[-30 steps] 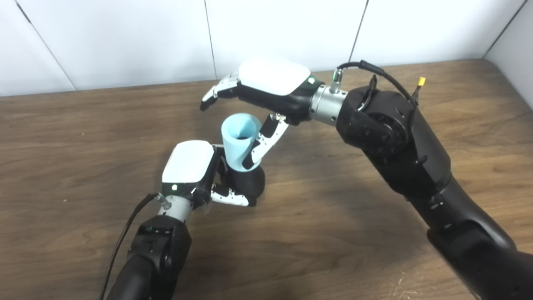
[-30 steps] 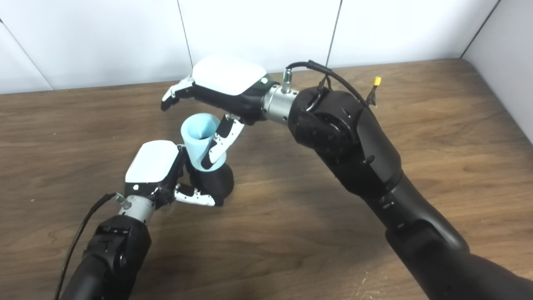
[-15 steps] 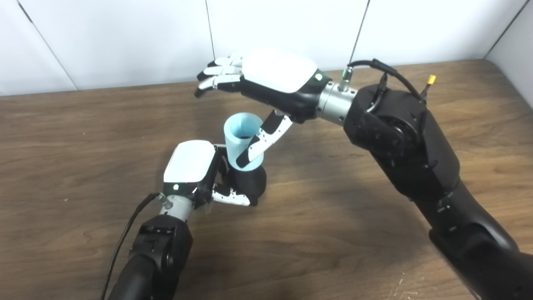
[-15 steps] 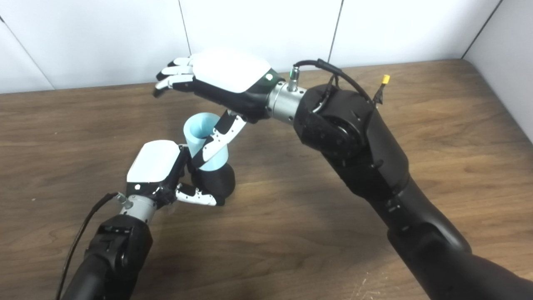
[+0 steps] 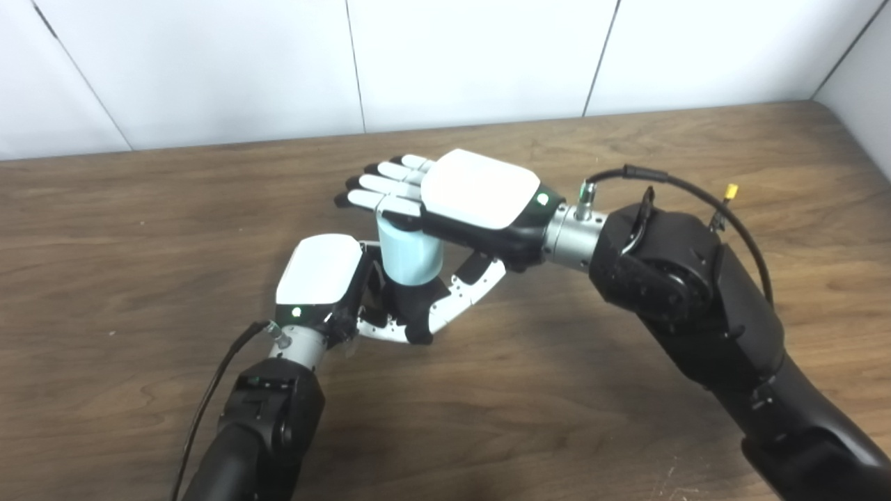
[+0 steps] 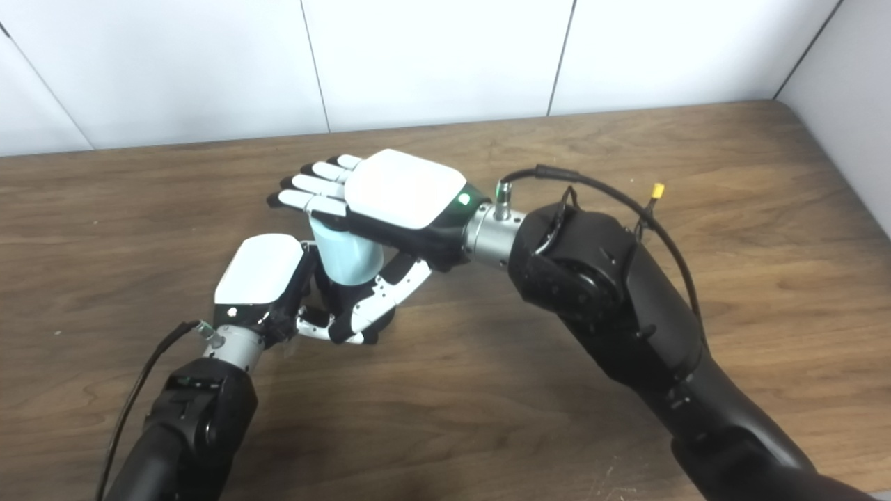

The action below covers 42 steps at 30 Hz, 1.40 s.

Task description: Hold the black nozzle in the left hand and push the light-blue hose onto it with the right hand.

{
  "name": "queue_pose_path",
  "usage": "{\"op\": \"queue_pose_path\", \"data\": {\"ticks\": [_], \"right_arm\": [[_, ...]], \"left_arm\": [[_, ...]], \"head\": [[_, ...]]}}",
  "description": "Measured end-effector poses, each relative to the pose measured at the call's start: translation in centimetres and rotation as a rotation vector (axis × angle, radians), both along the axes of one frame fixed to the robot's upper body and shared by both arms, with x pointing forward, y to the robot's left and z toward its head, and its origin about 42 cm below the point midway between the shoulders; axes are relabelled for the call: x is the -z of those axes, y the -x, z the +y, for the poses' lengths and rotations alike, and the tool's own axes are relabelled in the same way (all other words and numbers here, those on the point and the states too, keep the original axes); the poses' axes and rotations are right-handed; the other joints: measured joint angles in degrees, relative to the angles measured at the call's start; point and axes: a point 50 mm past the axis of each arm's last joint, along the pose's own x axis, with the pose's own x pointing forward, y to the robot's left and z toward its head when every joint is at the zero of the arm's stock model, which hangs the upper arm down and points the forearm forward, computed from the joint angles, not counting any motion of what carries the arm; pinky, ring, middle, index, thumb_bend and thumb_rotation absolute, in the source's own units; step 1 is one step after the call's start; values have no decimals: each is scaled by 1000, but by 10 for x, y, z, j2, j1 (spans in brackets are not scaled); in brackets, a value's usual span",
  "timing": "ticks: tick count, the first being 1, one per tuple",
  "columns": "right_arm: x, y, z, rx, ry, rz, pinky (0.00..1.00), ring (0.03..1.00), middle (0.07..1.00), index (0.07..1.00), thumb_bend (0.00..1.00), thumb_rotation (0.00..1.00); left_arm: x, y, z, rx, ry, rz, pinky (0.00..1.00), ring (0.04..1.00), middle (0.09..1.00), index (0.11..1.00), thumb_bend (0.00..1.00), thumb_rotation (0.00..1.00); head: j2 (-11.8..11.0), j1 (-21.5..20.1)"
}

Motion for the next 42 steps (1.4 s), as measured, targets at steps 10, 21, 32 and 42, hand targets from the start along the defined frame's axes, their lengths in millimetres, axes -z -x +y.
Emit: {"op": "queue_pose_path", "data": {"ticks": [10, 21, 32, 42], "right_arm": [[9, -10, -2, 23, -9, -4, 1000, 1000, 1000, 989, 727, 1000], [14, -10, 0, 10, -17, 17, 1000, 955, 947, 933, 722, 1000], [15, -14, 6, 7, -45, 77, 887, 862, 870, 850, 754, 1000], [13, -12, 8, 15, -46, 89, 914, 899, 897, 902, 759, 1000]], "left_arm": [[0, 0, -1, -6, -10, -3, 427, 513, 515, 458, 500, 0], [1, 1, -1, -12, -21, 2, 403, 467, 483, 480, 505, 0], [1, 1, 0, -10, -25, 7, 401, 470, 490, 481, 504, 0], [1, 1, 0, -9, -25, 8, 419, 485, 498, 476, 503, 0]], "head": [[4, 1], [9, 1], [12, 1], [13, 2]]}}
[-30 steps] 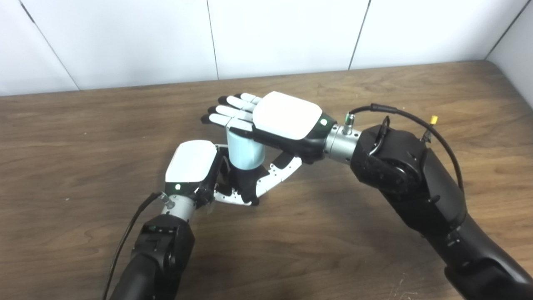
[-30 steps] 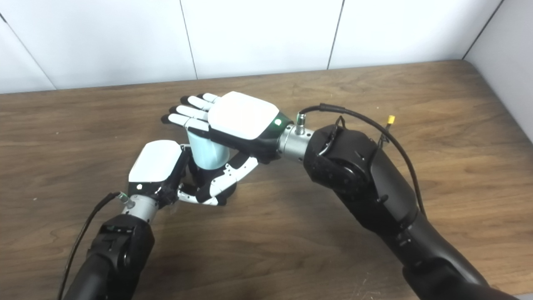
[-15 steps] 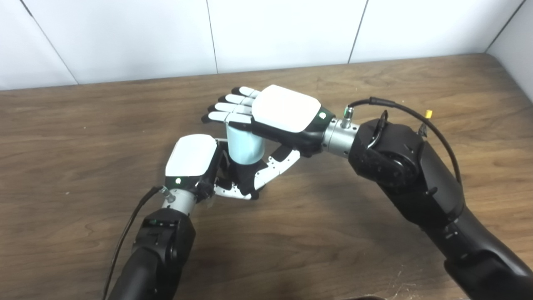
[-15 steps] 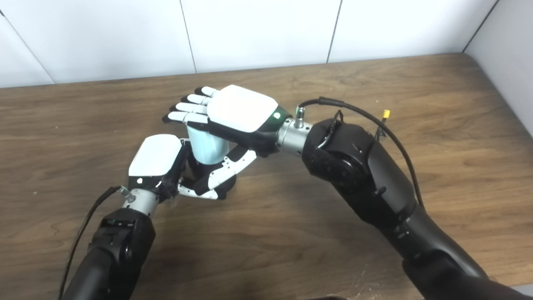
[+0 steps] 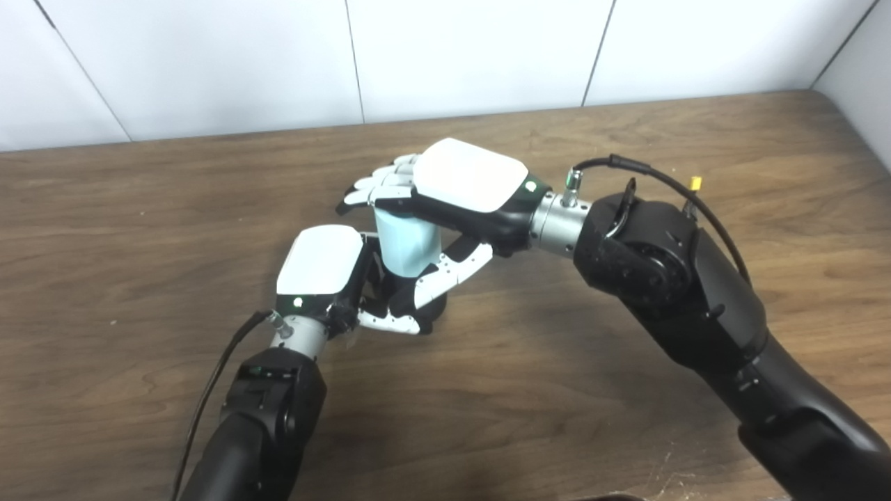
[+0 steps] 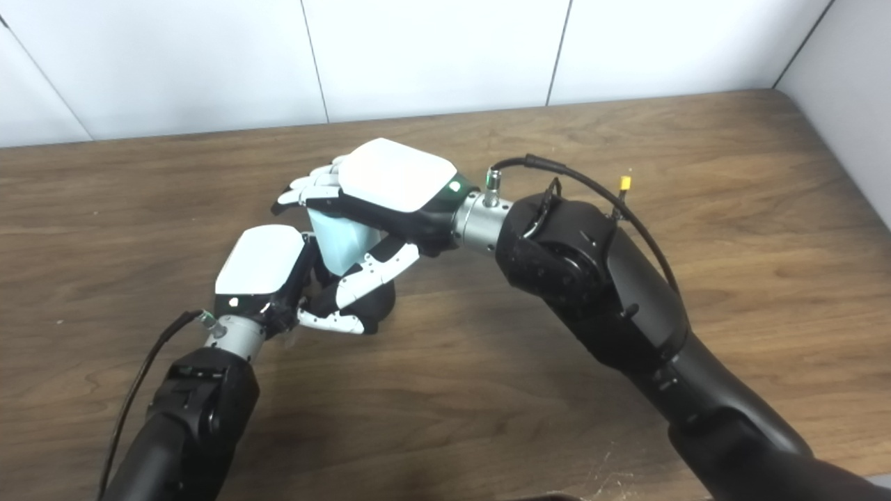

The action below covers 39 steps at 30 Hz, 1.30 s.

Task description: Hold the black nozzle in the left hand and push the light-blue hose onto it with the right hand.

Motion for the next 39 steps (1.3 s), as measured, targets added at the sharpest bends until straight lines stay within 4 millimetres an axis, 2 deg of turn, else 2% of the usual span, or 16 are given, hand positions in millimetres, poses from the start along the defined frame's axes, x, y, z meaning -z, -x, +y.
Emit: {"op": "queue_pose_path", "data": {"ticks": [3, 5, 7, 9, 13, 17, 22, 25, 28, 36, 39], "right_arm": [[-4, 3, -2, 7, -11, 23, 947, 929, 916, 918, 744, 1000], [-10, 3, -4, 16, -15, 45, 946, 937, 917, 917, 736, 1000], [-15, 2, -7, 20, -12, 59, 942, 941, 920, 924, 718, 1000], [-20, 0, -10, 26, -26, 67, 923, 933, 917, 923, 708, 1000], [-36, -4, -17, 48, -54, 22, 902, 934, 913, 929, 674, 1000], [-55, -9, -21, 69, -94, -33, 896, 949, 925, 947, 690, 1000], [-59, -11, -29, 115, -136, -38, 868, 932, 927, 946, 668, 1000], [-55, -10, -35, 163, -180, -30, 833, 924, 922, 950, 652, 1000], [-41, -8, -39, 215, -211, 16, 770, 906, 918, 947, 634, 1000], [-19, -6, -46, 356, -395, 166, 749, 859, 909, 940, 575, 1000], [-2, -4, -49, 401, -447, 220, 743, 858, 914, 939, 539, 1000]], "left_arm": [[0, 0, 0, 1, 1, -1, 393, 439, 462, 484, 505, 0], [0, 0, -1, 2, 4, -1, 369, 444, 480, 476, 505, 0], [0, 1, -1, 2, 7, -1, 406, 482, 497, 471, 503, 0], [-1, 1, -1, 4, 11, 0, 407, 480, 494, 476, 503, 0], [-1, 0, -1, 3, 13, -2, 396, 473, 487, 482, 504, 0], [-1, 0, -1, 3, 14, -4, 388, 462, 482, 479, 505, 0], [-1, 1, -2, 4, 17, -5, 395, 469, 487, 481, 505, 0], [-1, 1, -2, 4, 17, -5, 400, 471, 488, 478, 504, 0], [-1, 1, -2, 4, 17, -5, 407, 484, 496, 475, 503, 0], [-1, 1, -2, 4, 17, -5, 413, 481, 496, 476, 504, 0], [-1, 1, -2, 5, 21, -6, 410, 475, 494, 476, 504, 0]], "head": [[0, -1], [-1, 0], [-2, 0], [-3, 0], [-3, 4], [-2, 6], [-2, 6], [-3, 8], [-2, 8], [-3, 10], [-1, 9]]}}
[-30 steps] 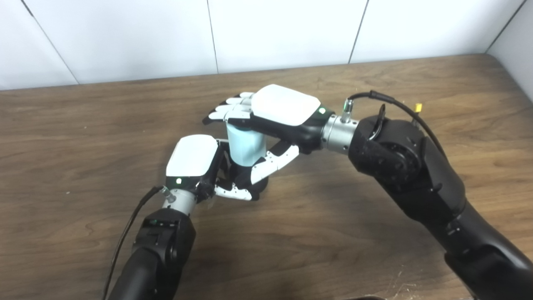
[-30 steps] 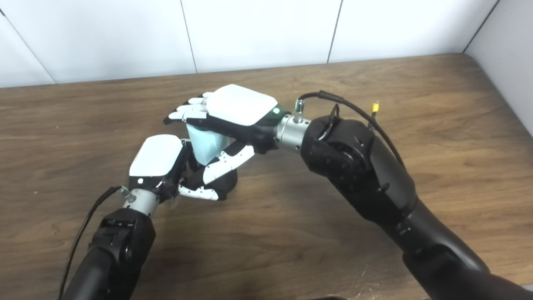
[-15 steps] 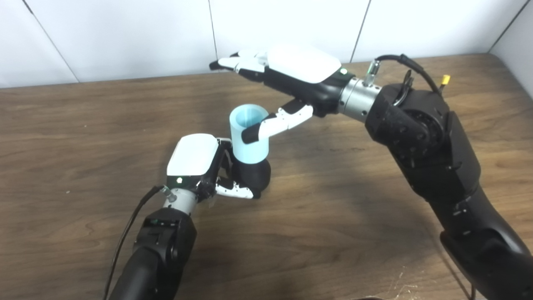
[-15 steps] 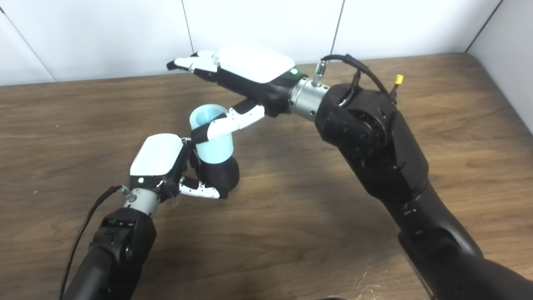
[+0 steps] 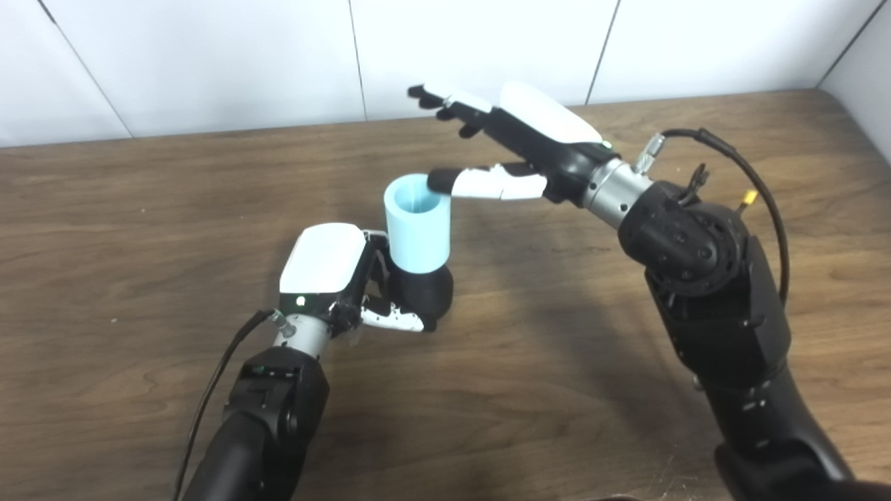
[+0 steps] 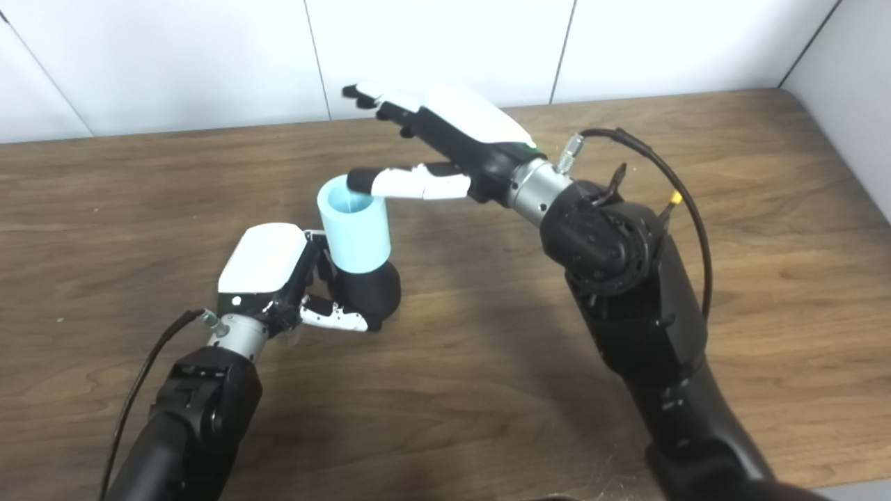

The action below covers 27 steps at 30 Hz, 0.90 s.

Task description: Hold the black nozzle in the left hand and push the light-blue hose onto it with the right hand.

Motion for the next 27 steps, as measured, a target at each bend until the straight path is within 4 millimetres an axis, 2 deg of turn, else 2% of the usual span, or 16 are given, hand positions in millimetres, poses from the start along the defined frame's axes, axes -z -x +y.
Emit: {"op": "queue_pose_path", "data": {"ticks": [4, 5, 6, 7, 8, 9, 10, 12, 15, 18, 21, 27], "right_arm": [[30, 7, -8, 45, -80, 102, 772, 852, 897, 932, 559, 1000], [35, 9, -10, 54, -92, 117, 785, 847, 884, 929, 567, 1000], [40, 10, -12, 70, -113, 133, 793, 840, 871, 928, 577, 1000], [43, 10, -14, 87, -128, 145, 796, 837, 867, 928, 581, 1000], [47, 9, -15, 103, -145, 153, 806, 842, 868, 930, 583, 1000], [50, 10, -16, 114, -159, 159, 812, 844, 869, 931, 584, 1000], [51, 11, -16, 116, -167, 163, 812, 844, 868, 930, 581, 1000], [54, 13, -16, 118, -183, 168, 805, 845, 867, 931, 569, 1000], [56, 14, -17, 130, -201, 168, 829, 852, 865, 933, 566, 1000], [58, 15, -18, 140, -209, 169, 853, 856, 860, 930, 569, 1000], [62, 14, -18, 144, -218, 181, 865, 856, 859, 930, 572, 1000], [67, 14, -16, 143, -230, 196, 858, 847, 851, 924, 572, 1000]], "left_arm": [[0, 0, 0, -2, 12, 4, 417, 447, 482, 484, 506, 0], [0, 0, 1, -3, 13, 4, 447, 443, 481, 494, 506, 0], [0, 0, 1, -3, 12, 4, 480, 530, 481, 502, 517, 0], [0, 0, 1, -3, 12, 4, 491, 560, 482, 504, 520, 0], [0, 0, 1, -2, 11, 3, 508, 600, 584, 598, 680, 16], [0, 1, 1, 1, 8, 0, 520, 626, 648, 657, 780, 27], [0, 1, 1, 7, 5, -5, 526, 645, 687, 692, 819, 51], [0, 1, 0, 26, 11, -20, 569, 717, 809, 825, 897, 162], [1, 3, 1, 31, 42, -31, 633, 796, 898, 948, 970, 275], [4, 4, 3, 34, 70, -43, 699, 860, 952, 993, 998, 350], [6, 2, 3, 27, 84, -52, 759, 905, 987, 1000, 1000, 397], [6, 1, 4, 21, 124, -39, 832, 941, 1000, 1000, 1000, 459]], "head": [[0, 0], [0, 0], [0, 1], [-1, 0], [0, 0], [0, 0], [0, 0], [1, -2], [1, -2], [1, -2], [2, -2], [2, -4]]}}
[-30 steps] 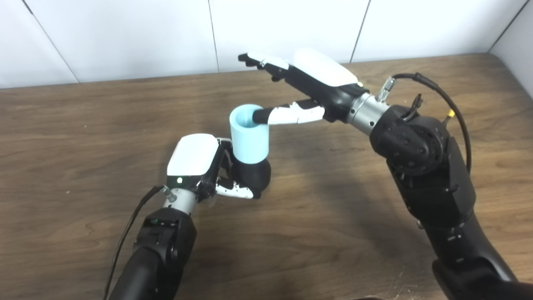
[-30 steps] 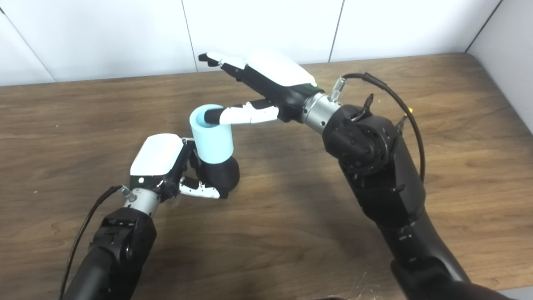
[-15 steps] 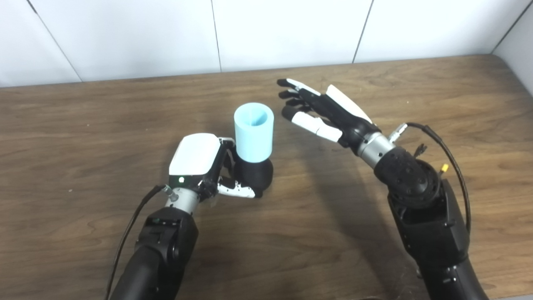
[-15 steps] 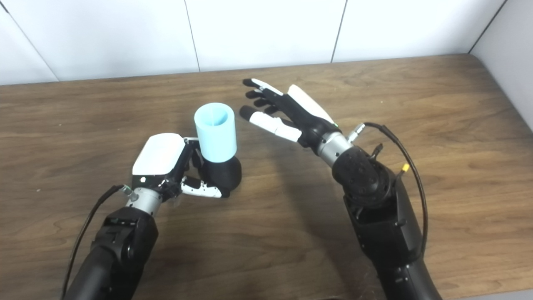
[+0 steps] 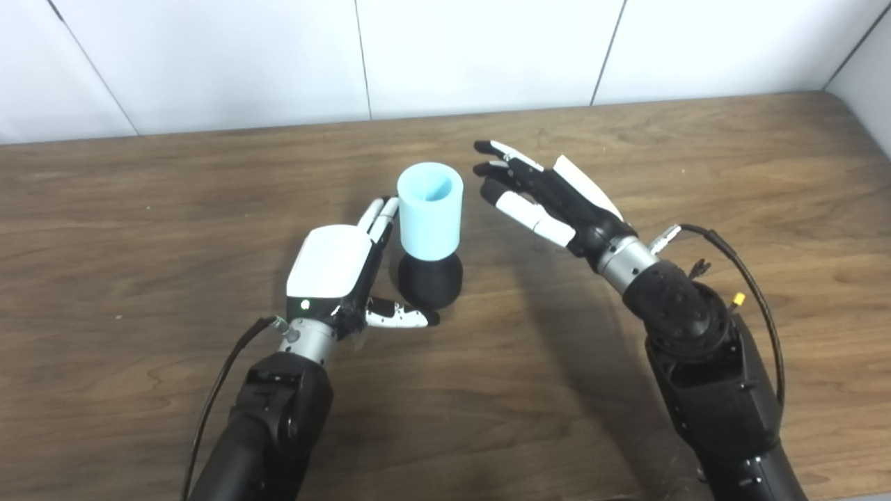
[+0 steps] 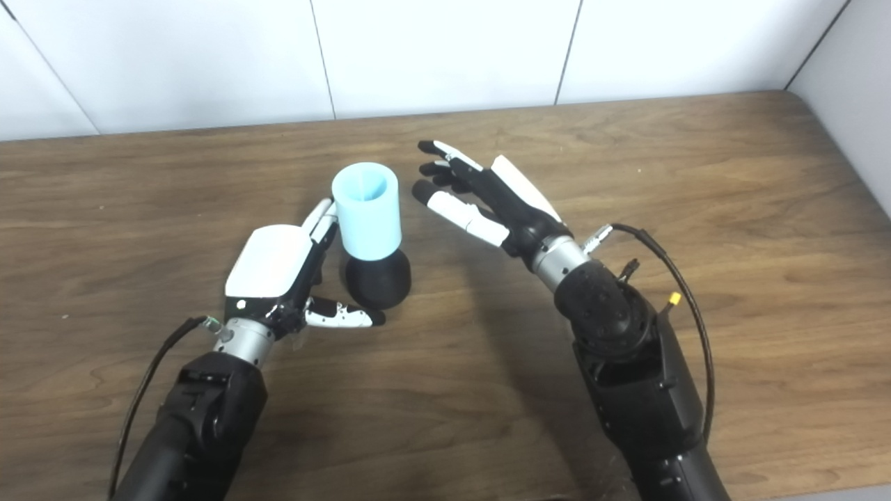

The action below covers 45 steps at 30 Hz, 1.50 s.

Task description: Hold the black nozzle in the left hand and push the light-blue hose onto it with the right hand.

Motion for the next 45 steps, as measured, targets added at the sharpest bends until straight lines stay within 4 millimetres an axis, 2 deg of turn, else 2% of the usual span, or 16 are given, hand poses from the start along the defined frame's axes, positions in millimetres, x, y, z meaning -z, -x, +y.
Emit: {"op": "queue_pose_path", "data": {"ticks": [3, 8, 11, 15, 18, 21, 22, 25, 29, 31, 32, 35, 38, 39, 42, 45], "right_arm": [[0, 0, 0, -2, -10, 0, 849, 842, 845, 919, 563, 1000], [0, 0, 0, 2, -24, 5, 839, 833, 838, 914, 548, 1000], [0, 0, -3, 14, -53, 2, 815, 829, 843, 906, 507, 1000], [6, -1, -10, 40, -129, 20, 732, 827, 856, 898, 478, 1000], [19, 5, -15, 76, -188, 62, 735, 852, 873, 904, 500, 1000], [27, 10, -15, 95, -254, 85, 737, 844, 844, 870, 468, 1000], [28, 11, -16, 111, -280, 86, 737, 841, 837, 862, 460, 1000], [28, 12, -17, 167, -350, 73, 736, 812, 800, 826, 416, 1000], [34, 17, -18, 210, -388, 80, 741, 790, 777, 813, 402, 1000], [38, 21, -21, 234, -404, 94, 744, 786, 775, 818, 405, 1000], [40, 23, -22, 248, -410, 104, 750, 786, 778, 822, 402, 1000], [47, 28, -23, 274, -442, 146, 775, 799, 796, 842, 400, 1000], [50, 30, -21, 265, -477, 162, 799, 843, 833, 873, 415, 1000], [50, 30, -21, 263, -487, 165, 810, 856, 845, 882, 422, 1000], [55, 29, -22, 251, -533, 189, 837, 883, 880, 905, 477, 1000], [70, 25, -23, 249, -546, 213, 873, 898, 896, 918, 524, 1000]], "left_arm": [[-1, -2, 3, -6, 40, 25, 857, 963, 1000, 1000, 1000, 452], [-7, -5, 9, -37, 124, 83, 831, 958, 1000, 1000, 1000, 479], [-14, -7, 20, -76, 203, 125, 714, 888, 966, 1000, 1000, 560], [-25, -4, 48, -144, 343, 159, 646, 838, 927, 1000, 991, 599], [-33, 0, 75, -196, 490, 150, 676, 837, 915, 1000, 925, 656], [-27, 10, 95, -255, 624, 150, 734, 856, 915, 960, 832, 689], [-23, 15, 97, -273, 662, 145, 736, 854, 912, 952, 821, 694], [-14, 27, 101, -314, 747, 112, 771, 839, 886, 916, 706, 684], [-15, 33, 109, -350, 812, 30, 732, 851, 884, 898, 515, 754], [-18, 34, 116, -353, 895, -5, 770, 870, 899, 905, 466, 753], [-18, 34, 118, -353, 949, -7, 804, 880, 908, 917, 443, 786], [-14, 34, 121, -334, 1097, 5, 850, 872, 909, 914, 498, 870], [-9, 36, 121, -358, 1192, 7, 864, 861, 899, 906, 453, 918], [-8, 36, 122, -367, 1212, 6, 866, 861, 895, 901, 439, 907], [-1, 34, 126, -393, 1225, 26, 890, 868, 890, 893, 426, 917], [15, 30, 130, -434, 1212, 68, 897, 873, 893, 903, 433, 943]], "head": [[-1, 0], [-1, 2], [-3, 5], [-7, 15], [-8, 18], [-8, 18], [-9, 18], [-11, 17], [-12, 14], [-13, 13], [-13, 13], [-15, 17], [-19, 19], [-21, 20], [-24, 24], [-34, 34]]}}
